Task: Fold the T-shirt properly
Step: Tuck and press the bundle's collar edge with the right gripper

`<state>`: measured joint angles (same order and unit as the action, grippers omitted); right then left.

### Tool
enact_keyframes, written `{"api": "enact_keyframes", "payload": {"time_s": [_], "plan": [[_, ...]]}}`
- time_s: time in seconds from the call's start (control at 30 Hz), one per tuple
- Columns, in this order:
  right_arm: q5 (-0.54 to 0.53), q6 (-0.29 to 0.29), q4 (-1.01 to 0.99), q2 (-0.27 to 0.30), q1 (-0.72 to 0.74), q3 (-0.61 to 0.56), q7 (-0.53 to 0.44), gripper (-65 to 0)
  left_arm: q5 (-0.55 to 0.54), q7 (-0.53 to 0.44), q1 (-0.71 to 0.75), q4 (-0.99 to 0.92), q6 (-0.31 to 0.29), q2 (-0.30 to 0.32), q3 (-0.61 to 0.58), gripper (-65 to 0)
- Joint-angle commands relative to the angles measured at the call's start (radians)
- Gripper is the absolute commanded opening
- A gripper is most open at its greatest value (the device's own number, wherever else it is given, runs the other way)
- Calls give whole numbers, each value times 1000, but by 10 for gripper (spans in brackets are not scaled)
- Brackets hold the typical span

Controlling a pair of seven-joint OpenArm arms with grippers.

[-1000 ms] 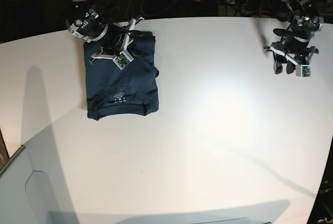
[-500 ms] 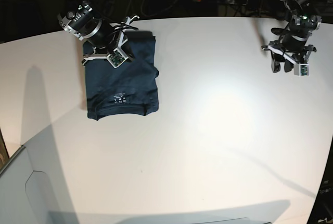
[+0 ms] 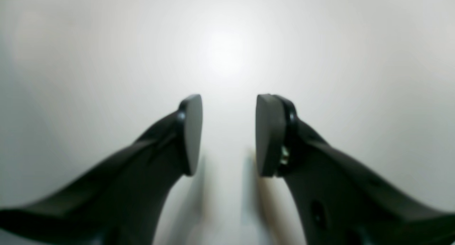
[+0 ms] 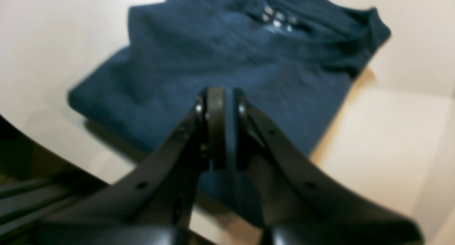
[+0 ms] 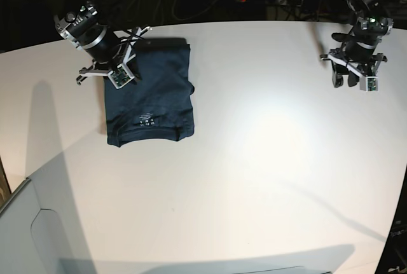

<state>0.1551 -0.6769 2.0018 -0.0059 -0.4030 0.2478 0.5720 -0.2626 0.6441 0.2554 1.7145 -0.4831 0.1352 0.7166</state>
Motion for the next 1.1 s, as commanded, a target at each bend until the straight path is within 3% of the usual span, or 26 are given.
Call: {"api": "enact_keyframes", "payload": {"time_s": [0.0, 0.37, 0.6, 1.07], "plan": [[-12, -21, 17, 4, 2, 22, -17, -635, -11, -22, 0, 19, -1, 13, 5, -412], [-13, -21, -214, 4, 40, 158, -28, -635, -13, -22, 3, 20, -1, 11, -1, -412], [-87, -21, -160, 4, 19, 204, -54, -635, -13, -22, 14, 20, -1, 11, -1, -412], [-88, -21, -94, -1, -12, 261, -60, -635, -13, -22, 25, 20, -1, 11, -1, -412]]}}
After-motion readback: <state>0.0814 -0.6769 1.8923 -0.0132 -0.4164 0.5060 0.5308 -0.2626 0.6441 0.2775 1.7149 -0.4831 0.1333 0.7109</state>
